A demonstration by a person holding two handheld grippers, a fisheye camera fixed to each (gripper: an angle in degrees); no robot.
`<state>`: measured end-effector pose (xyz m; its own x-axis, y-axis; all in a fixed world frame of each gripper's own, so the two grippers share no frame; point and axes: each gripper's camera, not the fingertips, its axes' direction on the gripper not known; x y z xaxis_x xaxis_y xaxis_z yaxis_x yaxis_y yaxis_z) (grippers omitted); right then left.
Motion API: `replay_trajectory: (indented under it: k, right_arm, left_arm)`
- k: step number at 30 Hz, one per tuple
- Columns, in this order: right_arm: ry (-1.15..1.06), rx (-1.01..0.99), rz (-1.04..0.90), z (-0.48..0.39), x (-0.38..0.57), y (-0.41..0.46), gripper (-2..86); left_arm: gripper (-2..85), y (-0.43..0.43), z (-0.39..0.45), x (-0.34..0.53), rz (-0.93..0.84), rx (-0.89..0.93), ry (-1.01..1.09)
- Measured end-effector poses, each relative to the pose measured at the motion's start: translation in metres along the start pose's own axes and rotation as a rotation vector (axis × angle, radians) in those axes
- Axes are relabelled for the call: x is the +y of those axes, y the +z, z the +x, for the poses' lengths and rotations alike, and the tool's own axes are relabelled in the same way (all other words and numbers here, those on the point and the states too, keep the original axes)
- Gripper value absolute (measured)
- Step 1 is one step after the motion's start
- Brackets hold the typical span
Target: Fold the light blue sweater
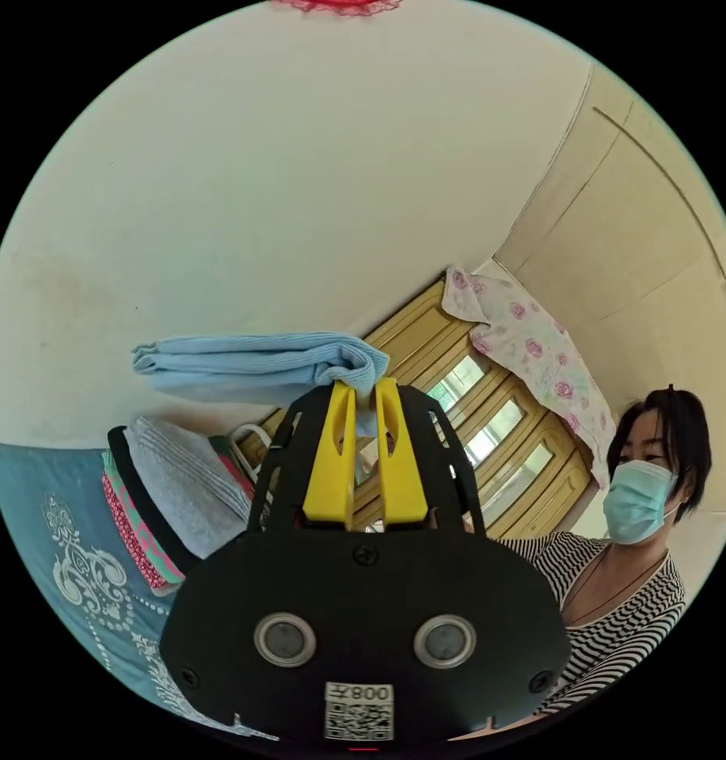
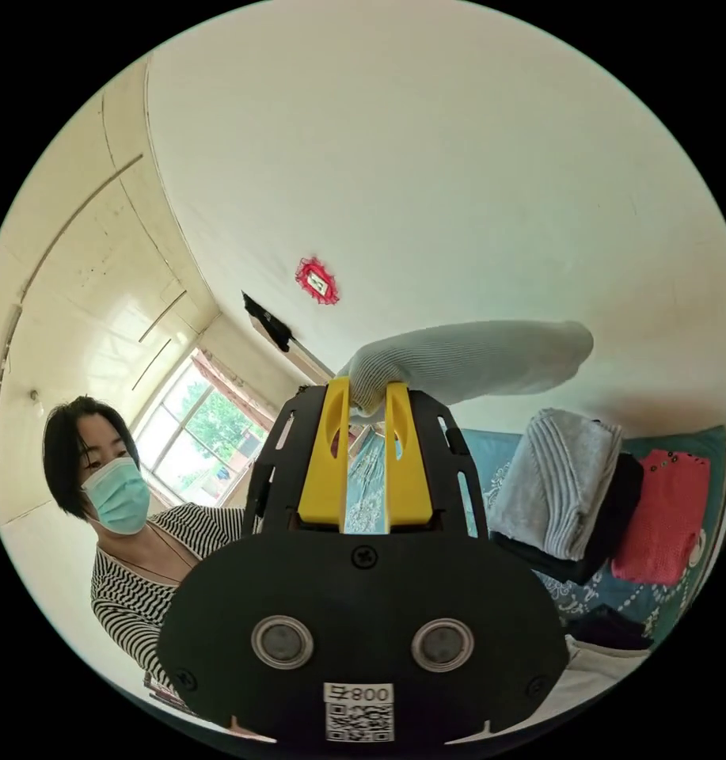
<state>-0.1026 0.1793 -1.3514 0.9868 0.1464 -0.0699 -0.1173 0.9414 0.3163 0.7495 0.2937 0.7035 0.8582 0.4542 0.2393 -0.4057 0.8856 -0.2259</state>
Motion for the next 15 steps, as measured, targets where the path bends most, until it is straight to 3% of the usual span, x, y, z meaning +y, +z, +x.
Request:
replay_trajectory:
  k: [6, 9, 11, 15]
  right_arm:
    - [0.499, 0.162, -0.257, 0.281, 0.078, -0.002, 7.4]
    - [0.566, 0.056, -0.232, 0.346, 0.099, -0.022, 7.4]
    - [0.555, -0.013, -0.203, 0.363, 0.093, -0.040, 7.3]
    - [0.481, 0.089, -0.260, 0.373, 0.060, -0.068, 6.7]
  left_arm:
    - [4.7, 0.100, -0.146, 0.098, -0.210, -0.202, -0.484]
    - [4.6, 0.116, -0.152, 0.114, -0.111, -0.080, -0.516]
    - [4.4, 0.126, -0.143, 0.107, -0.127, -0.091, -0.486]
    - [2.9, 0.136, -0.107, 0.084, -0.126, -0.166, -0.417]
